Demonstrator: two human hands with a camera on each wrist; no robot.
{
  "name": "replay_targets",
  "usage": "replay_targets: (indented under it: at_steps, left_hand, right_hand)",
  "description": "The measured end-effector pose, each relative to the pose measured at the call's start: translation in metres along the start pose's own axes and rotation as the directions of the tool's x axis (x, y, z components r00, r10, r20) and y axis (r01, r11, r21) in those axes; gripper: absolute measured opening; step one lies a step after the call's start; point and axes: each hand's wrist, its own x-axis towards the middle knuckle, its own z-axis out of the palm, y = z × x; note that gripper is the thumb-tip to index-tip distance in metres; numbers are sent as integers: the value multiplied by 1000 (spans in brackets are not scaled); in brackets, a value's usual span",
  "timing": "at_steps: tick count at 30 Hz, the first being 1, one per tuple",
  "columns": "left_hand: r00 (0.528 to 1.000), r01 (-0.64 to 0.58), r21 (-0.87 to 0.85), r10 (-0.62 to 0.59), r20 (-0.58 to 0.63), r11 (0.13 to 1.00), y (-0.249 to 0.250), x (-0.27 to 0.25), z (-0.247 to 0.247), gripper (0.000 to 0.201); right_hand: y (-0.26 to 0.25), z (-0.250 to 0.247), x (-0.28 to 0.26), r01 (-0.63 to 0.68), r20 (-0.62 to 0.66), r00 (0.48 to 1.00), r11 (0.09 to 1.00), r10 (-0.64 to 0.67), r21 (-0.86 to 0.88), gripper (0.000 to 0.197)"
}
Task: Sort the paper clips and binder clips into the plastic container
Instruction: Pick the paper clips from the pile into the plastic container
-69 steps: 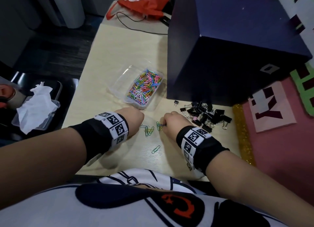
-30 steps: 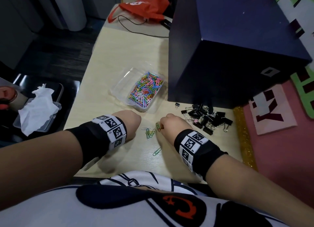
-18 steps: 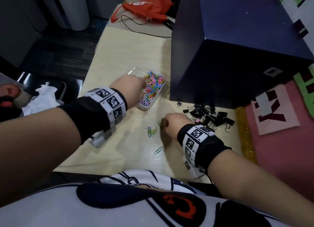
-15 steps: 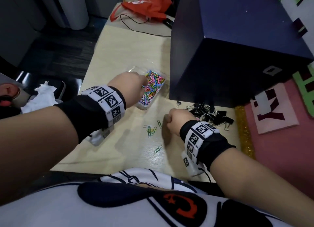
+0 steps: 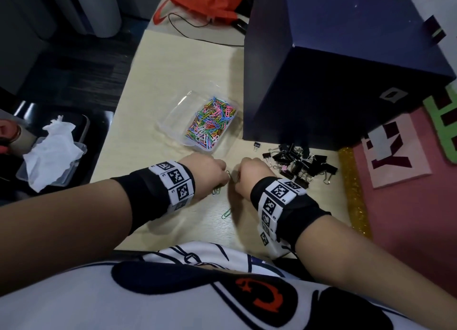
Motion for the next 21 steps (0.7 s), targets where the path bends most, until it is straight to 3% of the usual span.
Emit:
replay_targets:
  at_steps: [6,10,15,18,21]
  left_hand:
    - [993,120,26,-120,7,992,-16,-9,8,19]
    - [971,234,-39,-231,69,971,-16,-11,11,17]
    - [969,240,-56,-236,72,969,-13,-10,10,15]
    - [974,226,-91,-226,5,970,-15,-12,5,14]
    - [967,219,-203,-240,-90,955,-20,-14,-9,22]
  right_hand:
    - [-5,8,4,204,-23,978,977,-205,-57,30]
    - [-9,9,7,181,-33,983,982,-183,-62,27]
    - [-10,8,11,160,-17,987,985,-162,-58,28]
    - [-10,2,13,141,-12,990,990,-141,-21,23]
    - [-16,-18,18,120,-114,987,989,-111,82,11]
